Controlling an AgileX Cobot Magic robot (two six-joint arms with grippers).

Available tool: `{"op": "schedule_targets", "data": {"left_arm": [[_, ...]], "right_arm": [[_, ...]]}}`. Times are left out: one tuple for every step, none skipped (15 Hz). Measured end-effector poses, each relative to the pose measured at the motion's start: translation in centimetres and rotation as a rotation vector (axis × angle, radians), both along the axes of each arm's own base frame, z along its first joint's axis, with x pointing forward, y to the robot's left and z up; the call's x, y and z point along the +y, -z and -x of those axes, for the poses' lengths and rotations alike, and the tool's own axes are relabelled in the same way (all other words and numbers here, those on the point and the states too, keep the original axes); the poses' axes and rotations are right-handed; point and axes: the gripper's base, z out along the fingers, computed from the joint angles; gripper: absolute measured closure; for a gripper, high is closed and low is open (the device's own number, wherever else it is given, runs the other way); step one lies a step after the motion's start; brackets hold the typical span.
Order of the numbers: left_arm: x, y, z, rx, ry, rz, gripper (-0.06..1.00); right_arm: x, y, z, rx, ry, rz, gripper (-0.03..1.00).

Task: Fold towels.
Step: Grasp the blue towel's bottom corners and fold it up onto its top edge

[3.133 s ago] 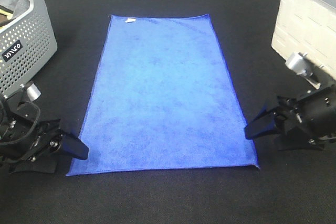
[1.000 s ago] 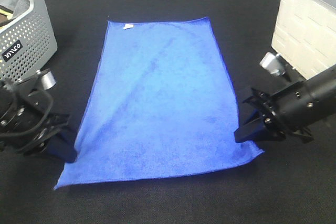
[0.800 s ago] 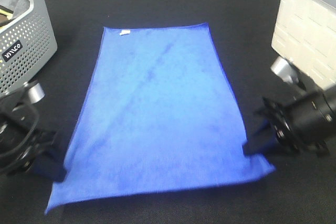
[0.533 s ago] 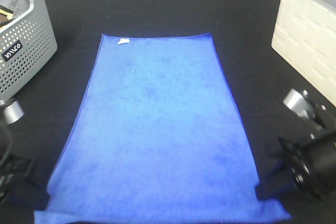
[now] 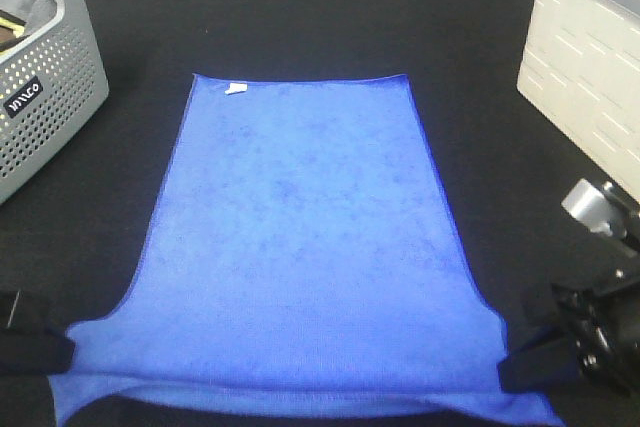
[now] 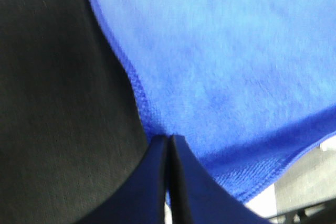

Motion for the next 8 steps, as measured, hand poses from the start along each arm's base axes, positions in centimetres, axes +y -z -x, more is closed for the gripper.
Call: {"op": "schedule_targets", "data": {"left_arm": [[0.1,-0.3,-0.5,-0.030,-0.017,-0.005,0.94],[0.1,-0.7,-1.1,-0.067,-0.035,-0.014,0.94],[0.2,-1.3,-1.7,-0.109,-0.052,-0.021,0.94],[0.3,-2.3,-2.8,-0.177,-0.081,-0.030,0.94],[0.3,-3.1,-3.6,-0.225,-0.100,-0.035,0.94],[0.3,-3.8,-4.6,-0.266,-0.110,-0.045,0.94],[0.2,-4.3,-5.7,-0.287,-0.107,-0.057,0.94],[-0.1,-4.7,-7.1,-0.302,-0.102,-0.066,0.94]], "right_arm": [[0.0,-0.7,-0.9,-0.037,-0.007,0.003,0.97],[0.1,-1.4,-1.9,-0.078,-0.017,0.009,0.97],[0.2,-2.8,-3.5,-0.148,-0.031,0.018,0.97],[0.2,-3.9,-4.7,-0.198,-0.038,0.021,0.97],[0.3,-5.0,-5.9,-0.243,-0.045,0.024,0.97],[0.4,-5.6,-7.1,-0.263,-0.051,0.025,0.97],[0.6,-6.0,-8.4,-0.273,-0.053,0.026,0.97],[0.7,-6.2,-9.9,-0.279,-0.053,0.030,0.97]]}}
